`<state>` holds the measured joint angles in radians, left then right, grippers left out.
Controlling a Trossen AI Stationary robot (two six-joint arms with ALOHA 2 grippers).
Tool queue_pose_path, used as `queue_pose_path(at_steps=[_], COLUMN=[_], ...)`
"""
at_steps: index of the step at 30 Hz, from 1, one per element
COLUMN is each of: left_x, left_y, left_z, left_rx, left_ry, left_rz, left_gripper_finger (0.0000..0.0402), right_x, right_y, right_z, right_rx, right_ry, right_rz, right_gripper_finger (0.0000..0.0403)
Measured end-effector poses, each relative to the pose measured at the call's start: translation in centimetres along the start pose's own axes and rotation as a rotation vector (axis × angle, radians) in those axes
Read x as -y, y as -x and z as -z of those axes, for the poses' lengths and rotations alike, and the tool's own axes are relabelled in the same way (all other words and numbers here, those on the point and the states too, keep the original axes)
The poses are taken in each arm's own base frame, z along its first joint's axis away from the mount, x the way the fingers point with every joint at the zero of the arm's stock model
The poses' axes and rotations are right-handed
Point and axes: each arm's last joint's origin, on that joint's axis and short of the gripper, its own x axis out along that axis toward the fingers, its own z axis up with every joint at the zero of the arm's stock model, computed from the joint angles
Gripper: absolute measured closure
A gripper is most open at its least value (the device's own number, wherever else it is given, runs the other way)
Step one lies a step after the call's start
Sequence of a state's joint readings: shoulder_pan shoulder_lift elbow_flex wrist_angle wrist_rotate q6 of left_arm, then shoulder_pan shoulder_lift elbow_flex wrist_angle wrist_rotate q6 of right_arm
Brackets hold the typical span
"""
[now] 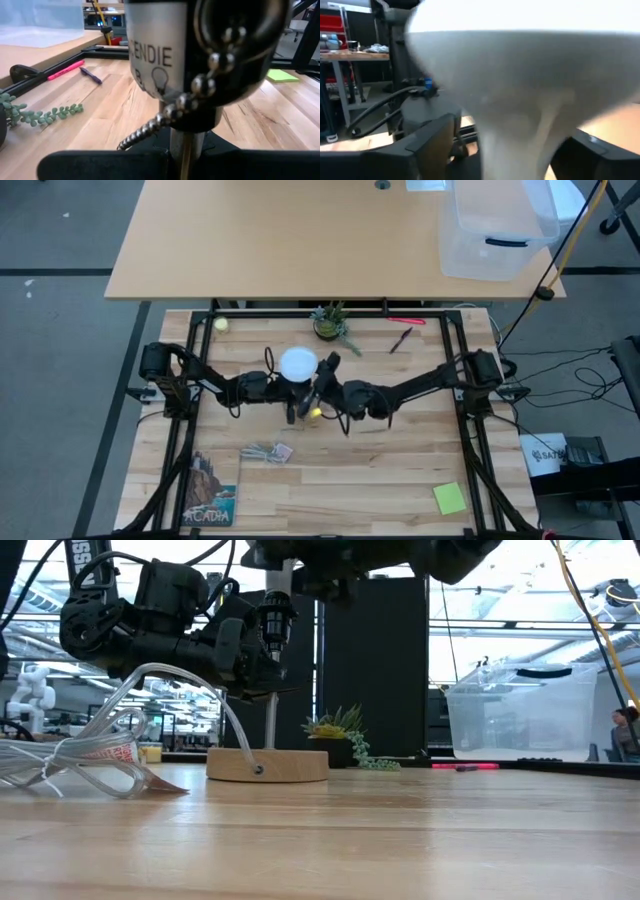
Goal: Screw lightbulb
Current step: Remove the lightbulb from the lamp
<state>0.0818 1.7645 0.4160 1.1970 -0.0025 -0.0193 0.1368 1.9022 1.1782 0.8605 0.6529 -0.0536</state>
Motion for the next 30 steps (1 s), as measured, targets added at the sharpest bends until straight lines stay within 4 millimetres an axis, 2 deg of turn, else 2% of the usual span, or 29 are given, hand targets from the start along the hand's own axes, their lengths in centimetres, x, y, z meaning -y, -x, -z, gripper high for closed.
queue_pose_path(at_steps=[10, 17, 21, 26, 30], left_x=[0.1, 0.4, 0.6, 0.8, 0.9], left_y=[0.0, 0.0, 0.0, 0.1, 0.1], left_z=[0.0, 0.1, 0.1, 0.1, 0.1], left_rx=[-0.006, -0.011, -0.017, -0.014, -0.014], left_ry=[-0.009, -0.035, -0.048, -0.058, -0.057], left_rz=[0.021, 0.126, 0.197, 0.255, 0.283], left_gripper_finger=[0.0379, 0.0379, 0.0379, 0.0379, 0.0379], right_x=[0.3, 0.5, 1.0, 1.8, 2.4], right_y=[-0.4, -0.6, -1.1, -1.7, -1.9], right_z=[0.2, 0.2, 0.3, 0.4, 0.0], right_rx=[-0.029, -0.029, -0.028, -0.034, -0.057], right_ry=[0.029, 0.070, 0.067, 0.043, 0.041], right_rz=[-0.024, -0.067, -0.171, -0.287, -0.358], right_gripper_finger=[0.0262, 0.0258, 0.0246, 0.0277, 0.0278])
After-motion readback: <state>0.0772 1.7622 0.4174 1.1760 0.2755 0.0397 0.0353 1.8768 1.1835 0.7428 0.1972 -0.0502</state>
